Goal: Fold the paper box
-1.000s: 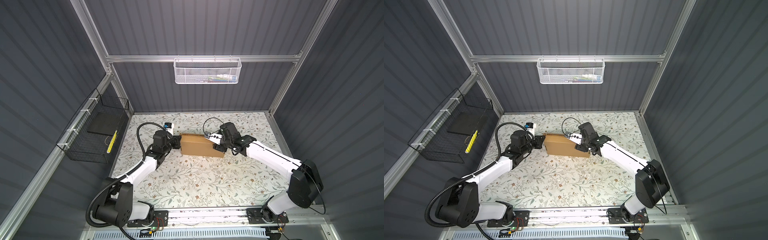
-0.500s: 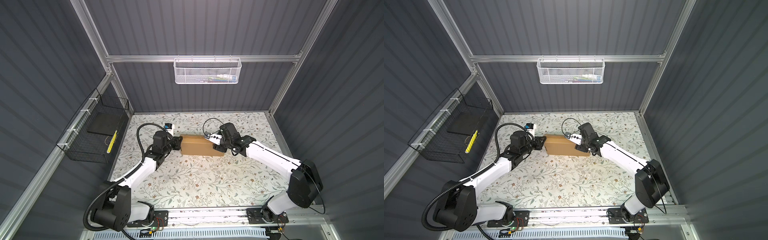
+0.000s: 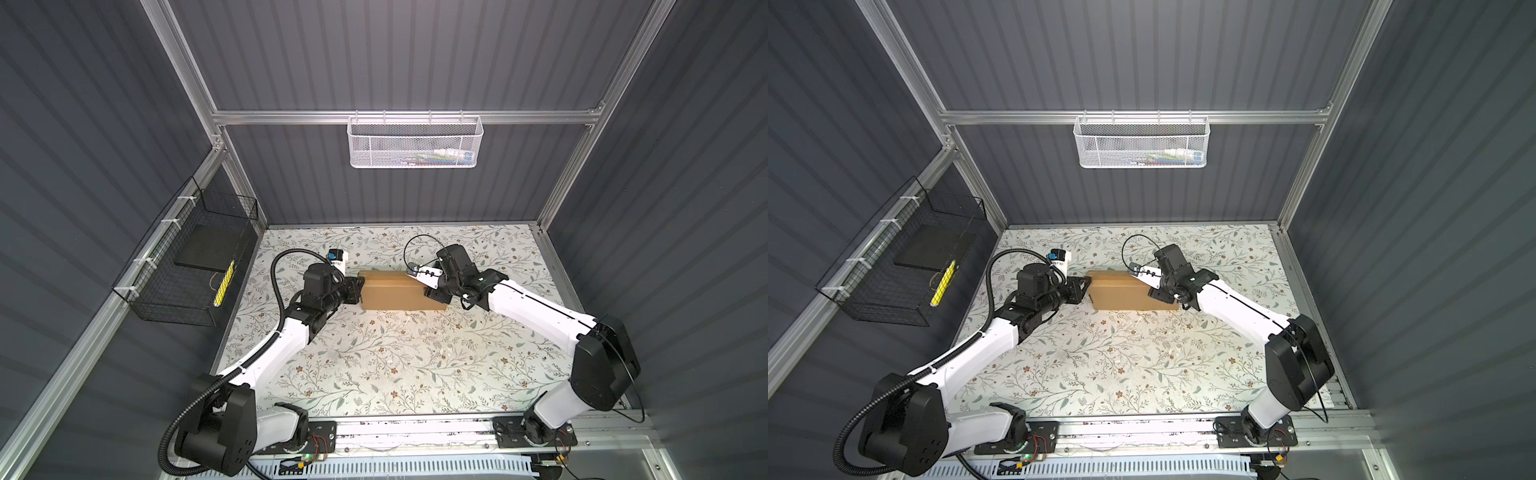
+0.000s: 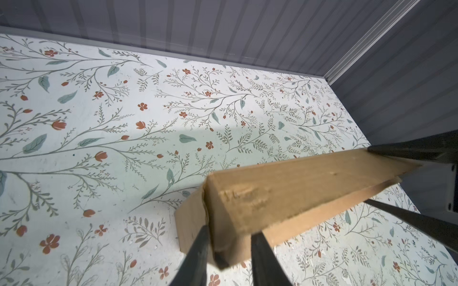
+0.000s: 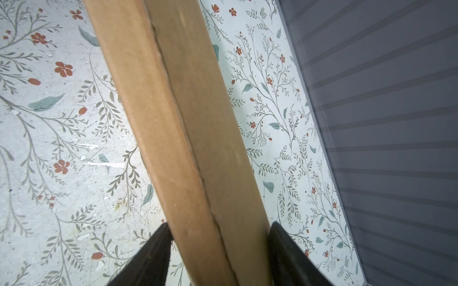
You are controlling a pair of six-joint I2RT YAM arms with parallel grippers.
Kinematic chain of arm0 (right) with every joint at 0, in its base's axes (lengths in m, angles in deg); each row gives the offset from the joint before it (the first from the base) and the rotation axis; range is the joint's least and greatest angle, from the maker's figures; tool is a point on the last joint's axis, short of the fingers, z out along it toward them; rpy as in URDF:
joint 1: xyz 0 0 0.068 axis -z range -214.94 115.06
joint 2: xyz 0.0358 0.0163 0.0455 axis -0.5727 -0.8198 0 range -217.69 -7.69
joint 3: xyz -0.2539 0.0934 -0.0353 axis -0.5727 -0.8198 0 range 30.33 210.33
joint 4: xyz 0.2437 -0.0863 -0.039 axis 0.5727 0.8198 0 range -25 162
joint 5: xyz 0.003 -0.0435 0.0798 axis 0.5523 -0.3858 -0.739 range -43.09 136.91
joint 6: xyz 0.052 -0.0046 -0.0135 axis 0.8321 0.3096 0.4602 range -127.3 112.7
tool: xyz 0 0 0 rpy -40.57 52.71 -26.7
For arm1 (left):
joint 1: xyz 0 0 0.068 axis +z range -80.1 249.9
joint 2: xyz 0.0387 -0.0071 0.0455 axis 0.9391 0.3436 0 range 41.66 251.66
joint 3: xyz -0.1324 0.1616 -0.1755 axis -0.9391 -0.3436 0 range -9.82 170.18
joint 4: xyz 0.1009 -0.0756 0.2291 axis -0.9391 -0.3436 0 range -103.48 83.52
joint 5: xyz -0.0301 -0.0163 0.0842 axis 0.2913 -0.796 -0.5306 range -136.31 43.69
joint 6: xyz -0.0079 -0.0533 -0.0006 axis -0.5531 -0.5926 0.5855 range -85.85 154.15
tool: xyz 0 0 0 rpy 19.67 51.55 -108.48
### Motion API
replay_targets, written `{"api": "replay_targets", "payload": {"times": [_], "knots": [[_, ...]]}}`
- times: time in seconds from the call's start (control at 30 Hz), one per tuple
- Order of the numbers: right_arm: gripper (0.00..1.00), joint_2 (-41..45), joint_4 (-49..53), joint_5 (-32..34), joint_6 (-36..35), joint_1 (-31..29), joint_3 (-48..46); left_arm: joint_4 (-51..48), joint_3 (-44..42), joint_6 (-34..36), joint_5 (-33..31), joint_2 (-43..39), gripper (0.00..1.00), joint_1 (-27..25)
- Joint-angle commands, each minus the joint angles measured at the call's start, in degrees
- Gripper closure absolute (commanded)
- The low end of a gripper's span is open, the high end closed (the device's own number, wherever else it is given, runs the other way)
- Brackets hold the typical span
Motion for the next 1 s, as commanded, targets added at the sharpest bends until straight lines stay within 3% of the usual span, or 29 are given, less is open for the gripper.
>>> {"api": "replay_targets", "payload": {"times": [0.0, 0.6, 0.97], "knots": [[0.38, -1.7, 3.0, -0.2, 1.8, 0.2, 1.4, -5.4, 1.1, 1.4, 1.0, -1.6, 0.68, -0.2], [0.40, -3.6, 3.1, -0.8, 1.9, 0.9, 3.7, -12.6, 8.1, 0.5, 0.1, -5.3, 0.59, 0.7], [0.41, -3.9, 2.9, -1.3, 1.6, 0.9, 4.2, -8.6, 12.2, -6.9, 11.6, -0.8, 0.54, 9.3]]}}
